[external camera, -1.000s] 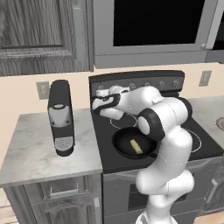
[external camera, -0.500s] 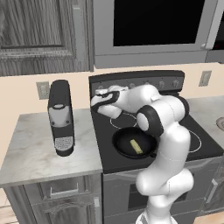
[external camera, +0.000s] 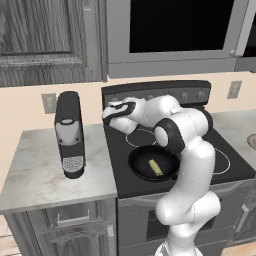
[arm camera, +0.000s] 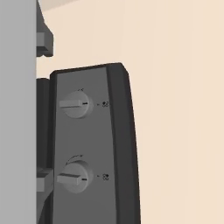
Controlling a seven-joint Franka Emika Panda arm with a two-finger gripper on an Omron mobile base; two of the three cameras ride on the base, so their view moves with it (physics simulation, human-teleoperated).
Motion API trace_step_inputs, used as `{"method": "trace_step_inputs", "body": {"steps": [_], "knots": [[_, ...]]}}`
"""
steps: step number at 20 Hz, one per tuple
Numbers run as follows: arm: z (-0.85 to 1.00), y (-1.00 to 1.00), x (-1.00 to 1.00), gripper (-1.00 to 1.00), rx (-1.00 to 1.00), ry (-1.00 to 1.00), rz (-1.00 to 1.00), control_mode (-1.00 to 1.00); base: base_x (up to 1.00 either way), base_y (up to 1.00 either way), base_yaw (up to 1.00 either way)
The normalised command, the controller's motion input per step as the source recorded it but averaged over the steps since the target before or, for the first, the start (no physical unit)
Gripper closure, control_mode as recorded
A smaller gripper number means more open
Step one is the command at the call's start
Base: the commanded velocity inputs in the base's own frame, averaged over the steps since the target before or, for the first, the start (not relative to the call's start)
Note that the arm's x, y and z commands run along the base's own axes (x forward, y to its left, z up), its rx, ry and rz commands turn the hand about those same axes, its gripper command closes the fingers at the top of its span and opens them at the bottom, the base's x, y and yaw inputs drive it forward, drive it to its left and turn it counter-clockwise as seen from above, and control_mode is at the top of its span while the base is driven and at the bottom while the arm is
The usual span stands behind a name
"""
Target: Pick up the butter stick and place it in the pan. Then turn on the burner for the pan.
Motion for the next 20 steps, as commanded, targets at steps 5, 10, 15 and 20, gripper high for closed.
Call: {"method": "trace_step_inputs", "body": {"steps": [5,10,15,20], "knots": [[-0.02,0.0,0.12,-1.0,0.0,0.0,0.0,-1.0,0.0,0.0,0.0],[-0.02,0.0,0.08,-1.0,0.0,0.0,0.0,-1.0,0.0,0.0,0.0],[-0.04,0.0,0.05,-1.0,0.0,0.0,0.0,-1.0,0.0,0.0,0.0],[-0.03,0.0,0.07,-1.0,0.0,0.0,0.0,-1.0,0.0,0.0,0.0]]}}
